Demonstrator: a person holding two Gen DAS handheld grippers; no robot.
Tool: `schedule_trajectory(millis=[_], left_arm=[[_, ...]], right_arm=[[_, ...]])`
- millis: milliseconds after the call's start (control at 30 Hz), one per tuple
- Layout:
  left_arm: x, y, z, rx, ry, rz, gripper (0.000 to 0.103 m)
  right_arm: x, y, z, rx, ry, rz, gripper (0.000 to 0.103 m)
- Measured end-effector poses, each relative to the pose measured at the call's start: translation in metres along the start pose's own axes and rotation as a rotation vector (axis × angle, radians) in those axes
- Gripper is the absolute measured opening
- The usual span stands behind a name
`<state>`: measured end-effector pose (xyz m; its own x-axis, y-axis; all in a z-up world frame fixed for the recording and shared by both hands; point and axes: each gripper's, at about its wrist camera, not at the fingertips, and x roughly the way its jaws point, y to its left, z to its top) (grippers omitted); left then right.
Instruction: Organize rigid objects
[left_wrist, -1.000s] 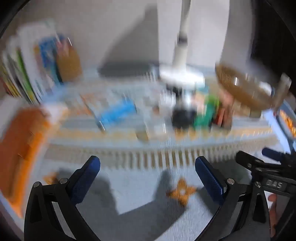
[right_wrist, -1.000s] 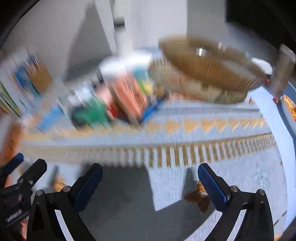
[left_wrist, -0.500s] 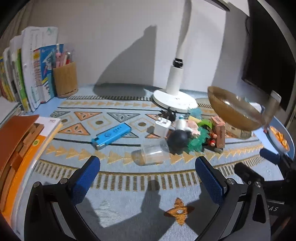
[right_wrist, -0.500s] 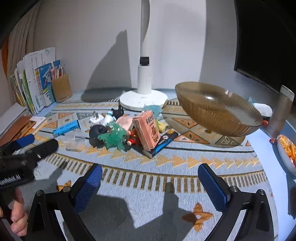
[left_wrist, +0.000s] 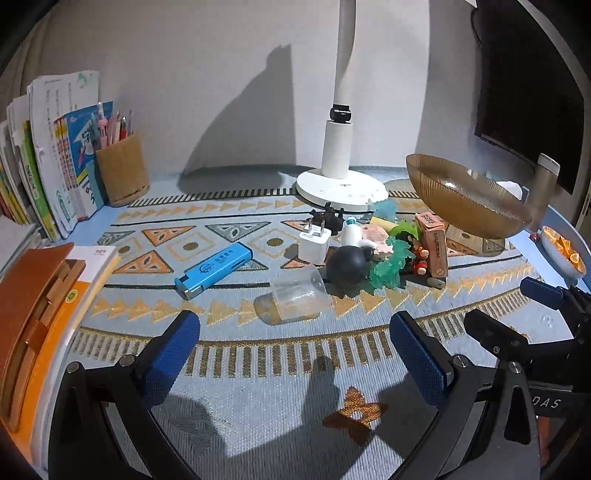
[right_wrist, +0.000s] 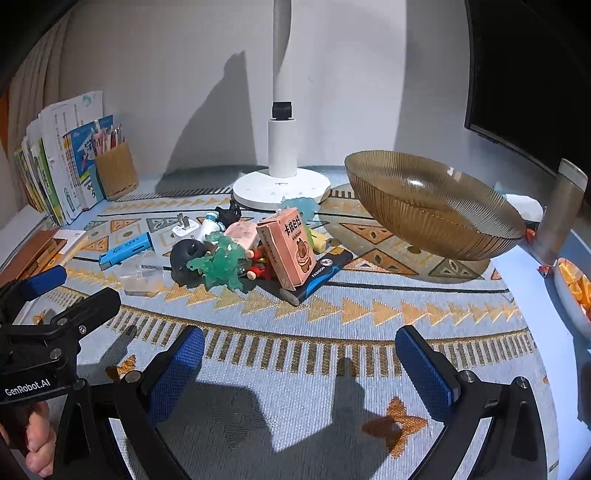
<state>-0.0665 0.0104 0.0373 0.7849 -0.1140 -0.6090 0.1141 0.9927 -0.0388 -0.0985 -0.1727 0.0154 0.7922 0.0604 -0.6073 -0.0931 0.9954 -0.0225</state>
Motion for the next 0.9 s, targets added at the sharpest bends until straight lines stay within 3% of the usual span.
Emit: schedule_trajectory(millis=[900], left_arm=[[0.004, 0.0052, 0.001, -0.048, 0.026, -0.024, 0.102]], right_arm=[[0.0023, 0.0016, 0.0, 0.008, 0.014, 0.008, 0.103]])
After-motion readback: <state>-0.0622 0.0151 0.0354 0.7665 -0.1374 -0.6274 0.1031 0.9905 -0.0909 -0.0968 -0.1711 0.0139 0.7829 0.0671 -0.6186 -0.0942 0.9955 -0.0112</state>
